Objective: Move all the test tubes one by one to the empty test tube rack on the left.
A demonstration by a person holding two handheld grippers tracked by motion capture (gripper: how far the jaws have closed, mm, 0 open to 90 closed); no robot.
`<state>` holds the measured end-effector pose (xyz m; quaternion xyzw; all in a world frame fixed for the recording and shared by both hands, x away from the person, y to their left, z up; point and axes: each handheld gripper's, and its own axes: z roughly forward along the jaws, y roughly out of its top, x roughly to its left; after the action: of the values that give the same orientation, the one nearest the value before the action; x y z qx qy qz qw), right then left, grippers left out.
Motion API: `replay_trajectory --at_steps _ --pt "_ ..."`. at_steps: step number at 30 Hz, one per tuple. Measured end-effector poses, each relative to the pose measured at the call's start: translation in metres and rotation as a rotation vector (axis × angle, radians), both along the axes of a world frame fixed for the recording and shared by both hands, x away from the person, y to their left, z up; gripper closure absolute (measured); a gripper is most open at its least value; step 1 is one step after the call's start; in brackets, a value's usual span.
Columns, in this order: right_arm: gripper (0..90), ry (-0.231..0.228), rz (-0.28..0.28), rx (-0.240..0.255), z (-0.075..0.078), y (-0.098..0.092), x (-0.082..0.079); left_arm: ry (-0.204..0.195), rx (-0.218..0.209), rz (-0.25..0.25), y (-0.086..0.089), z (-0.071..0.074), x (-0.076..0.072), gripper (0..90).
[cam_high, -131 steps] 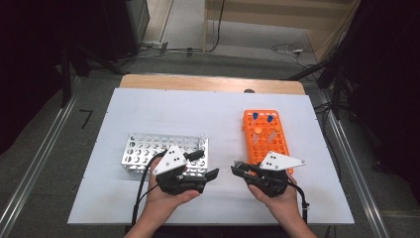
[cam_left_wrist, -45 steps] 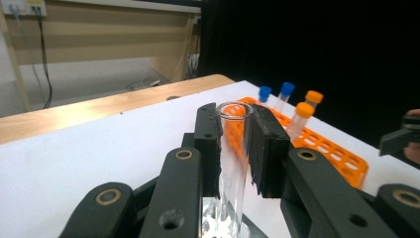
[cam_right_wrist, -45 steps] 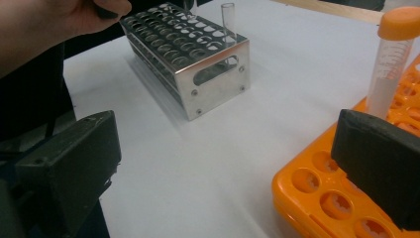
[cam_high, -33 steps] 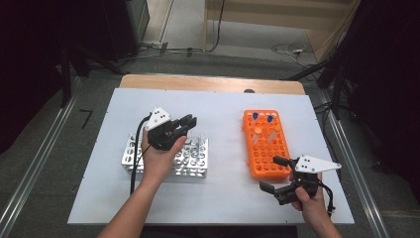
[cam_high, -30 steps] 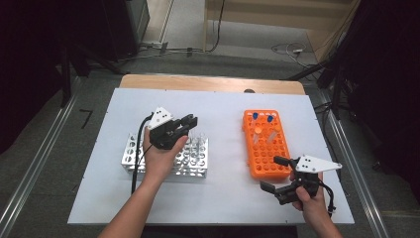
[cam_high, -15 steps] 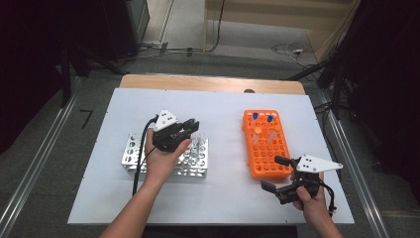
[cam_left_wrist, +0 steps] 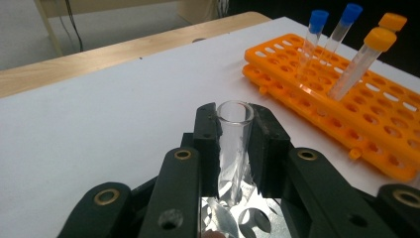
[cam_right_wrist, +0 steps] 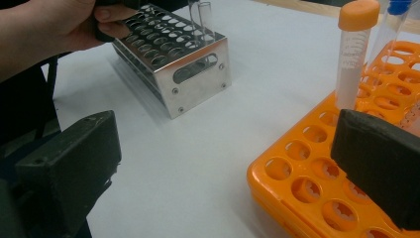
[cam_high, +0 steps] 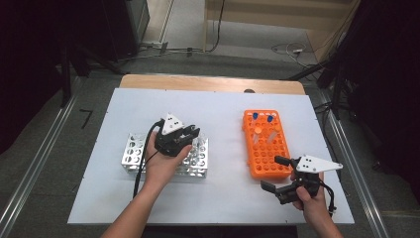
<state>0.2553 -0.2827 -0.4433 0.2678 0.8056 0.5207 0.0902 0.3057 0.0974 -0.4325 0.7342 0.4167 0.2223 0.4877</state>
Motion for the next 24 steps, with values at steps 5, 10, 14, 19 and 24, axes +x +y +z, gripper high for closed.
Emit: replay_trajectory --at_steps 5,10,14,19,24 --pt "0.0 0.003 -0.001 -0.003 -0.001 0.0 0.0 0.028 0.002 0.004 0.001 -0.003 0.001 75.6" --pt "0.0 0.003 -0.002 -0.006 -0.001 0.0 0.001 0.055 -0.007 -0.004 0.001 -0.004 0.002 74.5" --pt "0.0 0.003 -0.007 -0.006 -0.001 0.0 0.002 0.074 -0.03 0.0 0.003 -0.003 0.001 69.7" --pt "0.0 0.002 -0.017 -0.002 -0.001 -0.001 0.003 0.053 -0.057 -0.015 0.006 -0.003 -0.004 63.0" --pt "0.0 -0.002 -0.048 -0.004 0.0 -0.002 0.009 0.027 -0.095 -0.045 0.01 0.0 -0.016 47.8"
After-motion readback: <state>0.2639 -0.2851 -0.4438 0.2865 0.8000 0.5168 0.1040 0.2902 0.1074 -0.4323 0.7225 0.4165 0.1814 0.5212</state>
